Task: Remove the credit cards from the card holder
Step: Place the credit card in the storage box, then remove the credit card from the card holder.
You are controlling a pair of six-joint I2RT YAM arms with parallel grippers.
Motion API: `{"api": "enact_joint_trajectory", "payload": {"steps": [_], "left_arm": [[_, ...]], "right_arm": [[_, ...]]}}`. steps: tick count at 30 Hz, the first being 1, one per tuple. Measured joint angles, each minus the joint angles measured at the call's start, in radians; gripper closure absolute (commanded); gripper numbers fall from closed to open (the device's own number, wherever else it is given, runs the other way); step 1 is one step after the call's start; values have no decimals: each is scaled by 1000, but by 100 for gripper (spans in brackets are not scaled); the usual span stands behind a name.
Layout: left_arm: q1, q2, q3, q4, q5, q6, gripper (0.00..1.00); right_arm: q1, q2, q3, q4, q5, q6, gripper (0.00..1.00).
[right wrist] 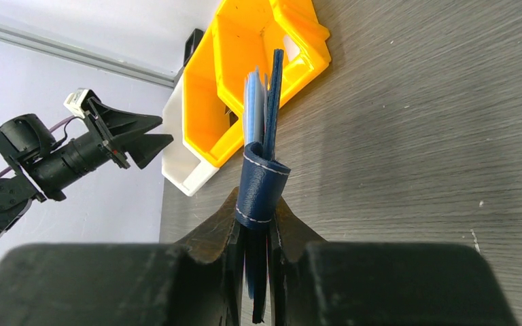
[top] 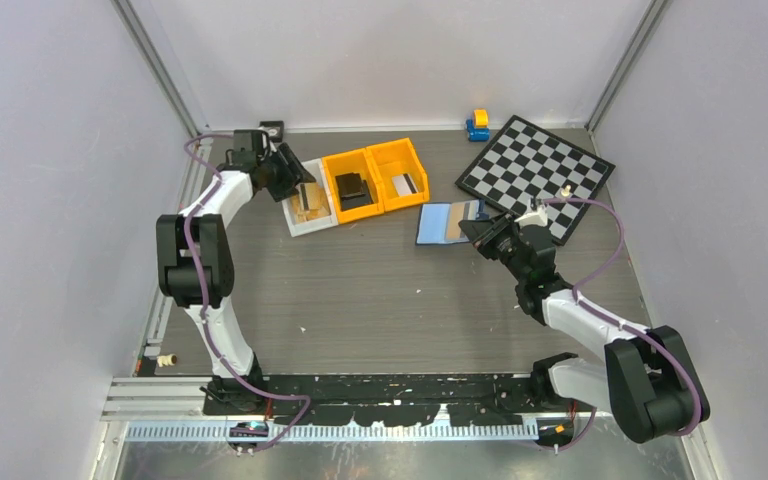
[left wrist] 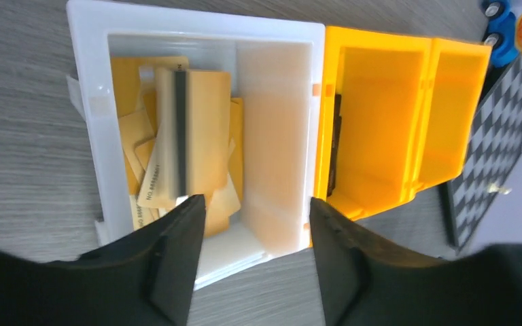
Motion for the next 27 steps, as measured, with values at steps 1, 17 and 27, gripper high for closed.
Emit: {"api": "enact_joint_trajectory", "payload": {"steps": [1,17,27], "left_arm": [[1,-1,-4,3,1,-3,17],[-126,-368,-360,141,-72,-78,5],[-276,-480,-619,436,39,-183,1]], "right_arm": [[0,2,0,0,0,-1,100],[0,9,0,0,0,-18,100],[0,154,1,179,-148,41,100]]}}
